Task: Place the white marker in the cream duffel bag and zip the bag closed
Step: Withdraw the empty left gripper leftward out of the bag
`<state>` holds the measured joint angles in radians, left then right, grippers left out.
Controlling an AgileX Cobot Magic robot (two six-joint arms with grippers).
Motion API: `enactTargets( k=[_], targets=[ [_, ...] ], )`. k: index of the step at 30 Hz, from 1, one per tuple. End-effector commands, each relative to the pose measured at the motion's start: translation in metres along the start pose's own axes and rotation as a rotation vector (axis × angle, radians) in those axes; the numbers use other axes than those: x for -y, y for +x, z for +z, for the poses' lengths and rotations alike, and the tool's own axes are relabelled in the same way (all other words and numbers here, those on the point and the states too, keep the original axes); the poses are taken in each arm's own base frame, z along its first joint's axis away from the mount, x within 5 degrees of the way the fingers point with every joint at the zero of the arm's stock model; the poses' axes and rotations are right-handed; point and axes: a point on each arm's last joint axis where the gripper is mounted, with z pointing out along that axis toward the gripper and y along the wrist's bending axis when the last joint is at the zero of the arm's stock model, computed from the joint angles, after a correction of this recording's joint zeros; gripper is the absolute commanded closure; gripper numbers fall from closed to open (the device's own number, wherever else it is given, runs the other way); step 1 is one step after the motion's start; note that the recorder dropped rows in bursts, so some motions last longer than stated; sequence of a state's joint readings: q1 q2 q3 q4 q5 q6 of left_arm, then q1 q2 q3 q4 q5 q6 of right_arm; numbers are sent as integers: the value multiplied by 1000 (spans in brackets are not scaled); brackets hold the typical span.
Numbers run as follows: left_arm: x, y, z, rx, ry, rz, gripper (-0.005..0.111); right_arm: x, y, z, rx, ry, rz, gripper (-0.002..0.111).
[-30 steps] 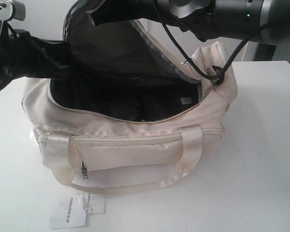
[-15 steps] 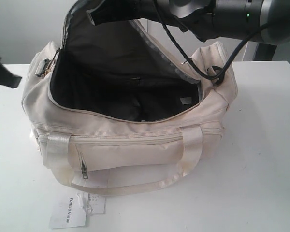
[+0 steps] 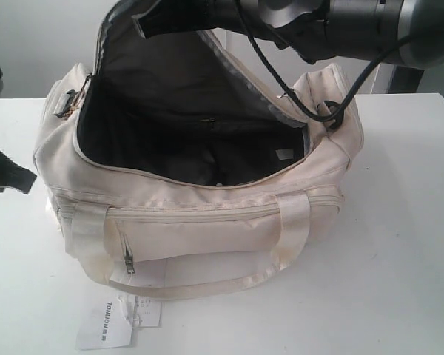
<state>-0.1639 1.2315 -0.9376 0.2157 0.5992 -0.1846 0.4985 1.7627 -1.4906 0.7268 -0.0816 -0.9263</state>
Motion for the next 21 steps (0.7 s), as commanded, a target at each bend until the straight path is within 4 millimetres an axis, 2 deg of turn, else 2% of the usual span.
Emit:
enactTargets(
  k=[1,8,10,14,15,16,19,21],
  targets=[
    [18,-2,-9,5,213,80,107,9,-8,-6,33,38,13,108],
    [18,-3,-13,25,225,70,107,9,-8,-6,33,38,15,108],
    [7,-13,-21,82,178,1,107,9,-8,-6,33,38,15,108],
    [-44,-43,-45,272,75,-254,107,9,-8,-6,33,38,15,108],
    [-51,-47,-45,275,81,-296,107,9,-8,-6,33,38,15,108],
    [-60,-52,-42,249,106,-363,107,9,-8,-6,33,38,15,108],
    [-69,-67,-29,132,190,-417,106,9,-8,-6,33,38,15,108],
    [-71,-76,-20,89,214,-419,95,9,-8,-6,33,38,15,108]
  ],
)
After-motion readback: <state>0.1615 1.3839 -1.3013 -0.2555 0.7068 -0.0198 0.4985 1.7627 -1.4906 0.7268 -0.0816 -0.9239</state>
